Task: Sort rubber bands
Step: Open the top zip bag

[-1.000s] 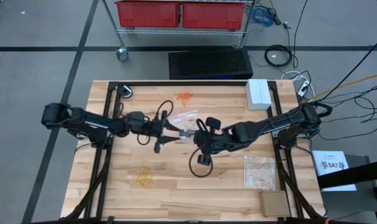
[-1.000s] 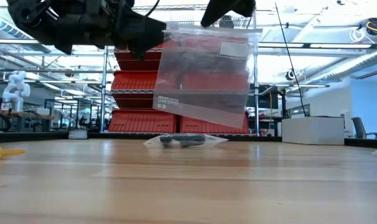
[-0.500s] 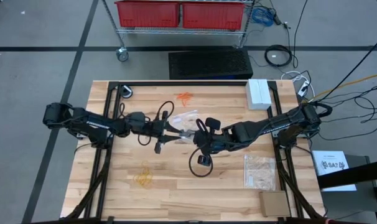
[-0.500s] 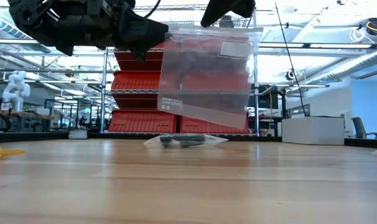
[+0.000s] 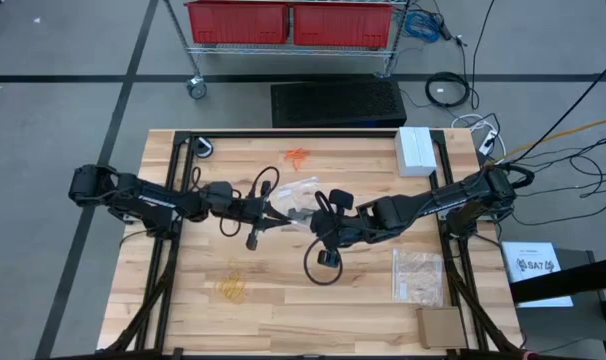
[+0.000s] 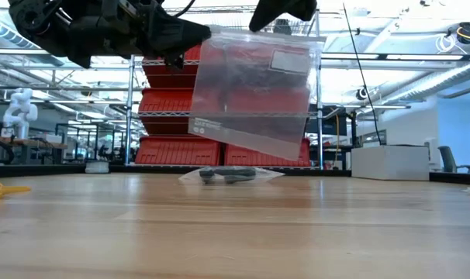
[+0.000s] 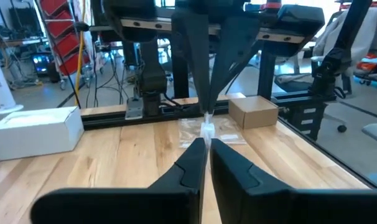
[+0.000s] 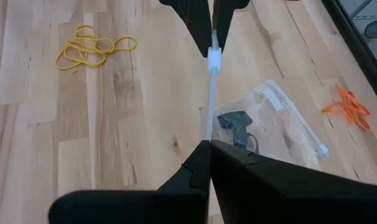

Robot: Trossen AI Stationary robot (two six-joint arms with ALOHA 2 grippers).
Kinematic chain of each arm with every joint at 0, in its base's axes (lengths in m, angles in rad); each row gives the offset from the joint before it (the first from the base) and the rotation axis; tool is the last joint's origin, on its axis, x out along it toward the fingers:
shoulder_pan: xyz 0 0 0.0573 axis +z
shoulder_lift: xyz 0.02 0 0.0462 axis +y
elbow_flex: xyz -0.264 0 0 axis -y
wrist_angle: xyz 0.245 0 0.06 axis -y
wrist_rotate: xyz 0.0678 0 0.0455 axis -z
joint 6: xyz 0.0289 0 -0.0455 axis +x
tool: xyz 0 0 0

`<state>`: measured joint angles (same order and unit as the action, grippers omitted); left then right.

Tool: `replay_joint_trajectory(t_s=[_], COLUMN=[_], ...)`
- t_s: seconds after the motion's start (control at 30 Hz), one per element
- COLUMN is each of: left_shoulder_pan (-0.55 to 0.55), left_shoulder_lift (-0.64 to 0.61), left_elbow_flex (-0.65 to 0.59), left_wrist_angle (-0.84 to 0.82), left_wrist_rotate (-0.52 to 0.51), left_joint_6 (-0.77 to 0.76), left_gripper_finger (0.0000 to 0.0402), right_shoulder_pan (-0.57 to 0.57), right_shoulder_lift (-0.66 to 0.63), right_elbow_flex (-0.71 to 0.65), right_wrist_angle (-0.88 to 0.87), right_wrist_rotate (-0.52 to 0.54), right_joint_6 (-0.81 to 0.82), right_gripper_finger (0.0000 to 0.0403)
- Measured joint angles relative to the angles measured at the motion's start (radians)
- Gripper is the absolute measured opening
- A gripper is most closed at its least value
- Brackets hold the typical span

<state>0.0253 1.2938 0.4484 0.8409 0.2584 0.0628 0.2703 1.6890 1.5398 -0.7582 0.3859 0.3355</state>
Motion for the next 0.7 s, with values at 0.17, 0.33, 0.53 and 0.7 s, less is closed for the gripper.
replay_joint_trajectory(t_s=[0.17,0.33,0.53,0.7], left_shoulder_pan=[0.000,0.000,0.000,-0.002], left_shoulder_lift=[0.000,0.000,0.000,0.000], left_elbow_flex=[0.000,0.000,0.000,0.000], left_wrist_angle=[0.000,-0.004,-0.013,-0.022], left_wrist_rotate=[0.000,0.000,0.000,0.000], left_joint_6=[-0.001,-0.002,0.003,0.005], left_gripper_finger=[0.0035,0.0061,0.0072,0.0064], right_shoulder_pan=[0.000,0.000,0.000,0.000], right_shoulder_lift=[0.000,0.000,0.000,0.000], right_elbow_flex=[0.000,0.000,0.000,0.000], right_wrist_angle=[0.000,0.000,0.000,0.000], right_wrist_rotate=[0.000,0.000,0.000,0.000], right_joint_6=[0.000,-0.005,-0.005,-0.008], right_gripper_finger=[0.0000,0.0000,0.0000,0.0000])
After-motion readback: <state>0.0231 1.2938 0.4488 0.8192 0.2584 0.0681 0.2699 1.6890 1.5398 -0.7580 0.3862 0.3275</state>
